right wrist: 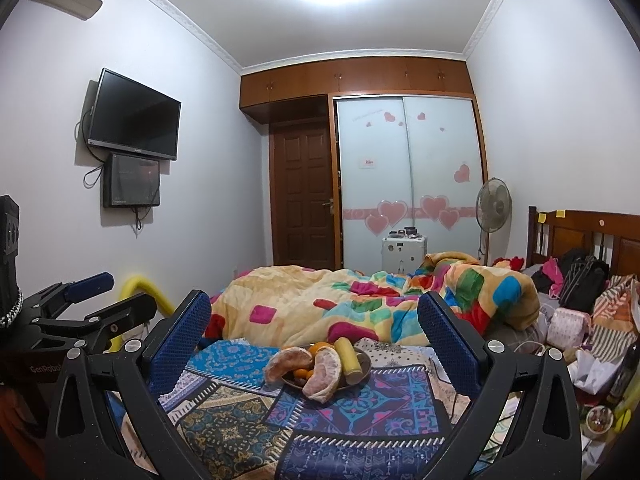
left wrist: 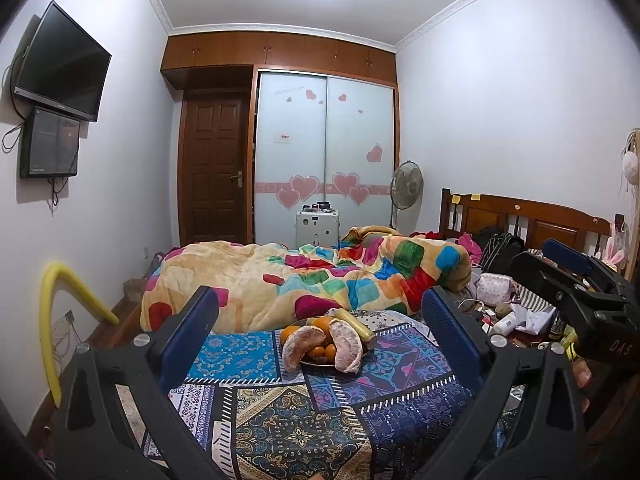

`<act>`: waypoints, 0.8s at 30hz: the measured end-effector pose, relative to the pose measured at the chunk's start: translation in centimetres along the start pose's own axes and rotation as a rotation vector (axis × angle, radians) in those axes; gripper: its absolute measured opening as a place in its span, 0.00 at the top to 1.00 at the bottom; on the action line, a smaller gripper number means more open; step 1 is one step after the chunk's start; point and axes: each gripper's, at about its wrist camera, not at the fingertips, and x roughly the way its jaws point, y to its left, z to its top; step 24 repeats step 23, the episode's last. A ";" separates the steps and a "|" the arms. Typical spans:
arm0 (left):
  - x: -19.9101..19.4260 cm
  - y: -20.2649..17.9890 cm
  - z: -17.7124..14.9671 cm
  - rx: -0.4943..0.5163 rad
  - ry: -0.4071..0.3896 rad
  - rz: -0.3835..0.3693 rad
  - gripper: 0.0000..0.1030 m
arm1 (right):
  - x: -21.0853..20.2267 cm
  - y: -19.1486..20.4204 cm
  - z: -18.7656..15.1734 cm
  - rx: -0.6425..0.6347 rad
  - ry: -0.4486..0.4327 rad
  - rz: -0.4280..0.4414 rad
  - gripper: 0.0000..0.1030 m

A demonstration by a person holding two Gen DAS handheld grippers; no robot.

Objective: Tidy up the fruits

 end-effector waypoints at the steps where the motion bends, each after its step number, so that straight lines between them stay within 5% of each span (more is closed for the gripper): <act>1: 0.0 -0.1 0.0 -0.001 0.001 0.001 0.00 | 0.0 0.1 0.0 0.000 0.000 0.000 0.00; 24: 0.6 0.1 0.0 -0.004 0.021 -0.009 0.00 | 0.8 0.1 -0.1 0.003 0.023 -0.013 0.00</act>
